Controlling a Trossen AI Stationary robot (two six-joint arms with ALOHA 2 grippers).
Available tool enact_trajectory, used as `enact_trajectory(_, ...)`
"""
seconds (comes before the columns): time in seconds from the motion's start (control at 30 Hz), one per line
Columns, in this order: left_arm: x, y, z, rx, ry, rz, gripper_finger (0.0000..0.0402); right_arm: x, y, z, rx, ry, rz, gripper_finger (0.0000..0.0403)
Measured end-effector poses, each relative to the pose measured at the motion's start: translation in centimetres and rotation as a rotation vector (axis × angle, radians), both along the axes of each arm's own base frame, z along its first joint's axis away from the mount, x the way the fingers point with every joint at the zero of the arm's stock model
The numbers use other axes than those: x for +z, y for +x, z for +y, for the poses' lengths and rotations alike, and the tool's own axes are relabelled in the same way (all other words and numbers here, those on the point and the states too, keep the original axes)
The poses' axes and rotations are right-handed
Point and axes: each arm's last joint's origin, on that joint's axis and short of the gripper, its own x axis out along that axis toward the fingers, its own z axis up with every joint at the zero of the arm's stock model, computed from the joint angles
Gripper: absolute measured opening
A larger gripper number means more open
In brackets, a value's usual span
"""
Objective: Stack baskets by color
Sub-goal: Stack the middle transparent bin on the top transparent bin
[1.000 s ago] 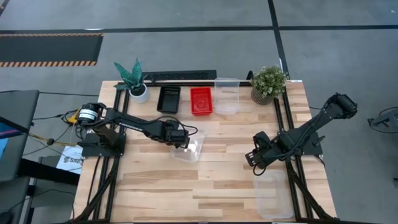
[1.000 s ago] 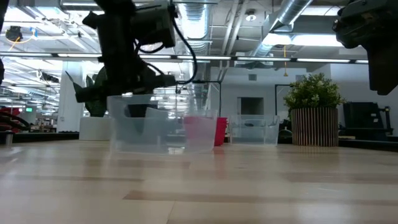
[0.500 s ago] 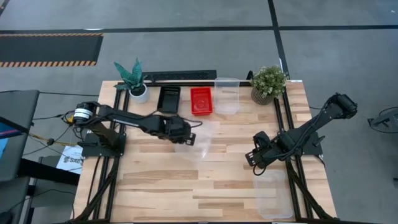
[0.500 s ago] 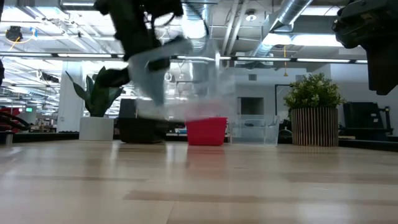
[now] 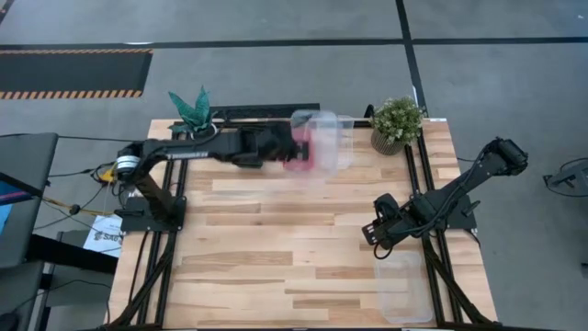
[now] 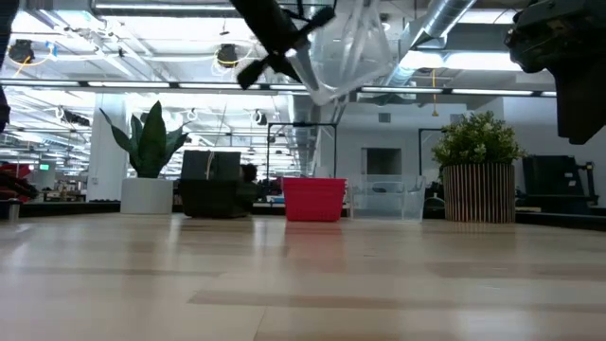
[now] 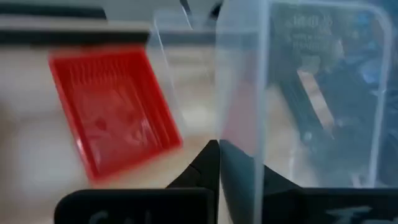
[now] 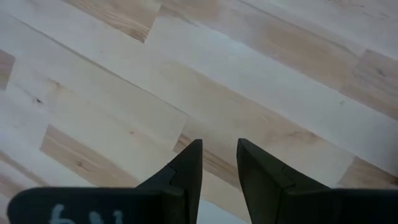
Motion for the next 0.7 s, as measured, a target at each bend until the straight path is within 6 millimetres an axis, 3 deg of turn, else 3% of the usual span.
enact_trajectory(0.13,1.0,1.6,3.5,-0.012,0.043,-0.002,0.0000,0.0,0.0,0.0,-0.001,-0.004,-0.001,0.0122)
enact_trajectory(0.37,0.0,4.7,7.8,-0.017,0.077,0.048,0.0000,0.0,0.0,0.0,-0.002,-0.008,-0.001,0.0122)
enact_trajectory(0.7,-4.2,8.3,11.3,0.002,0.058,0.128,0.0000,0.0,-0.1,-0.1,-0.002,-0.012,0.005,0.0122)
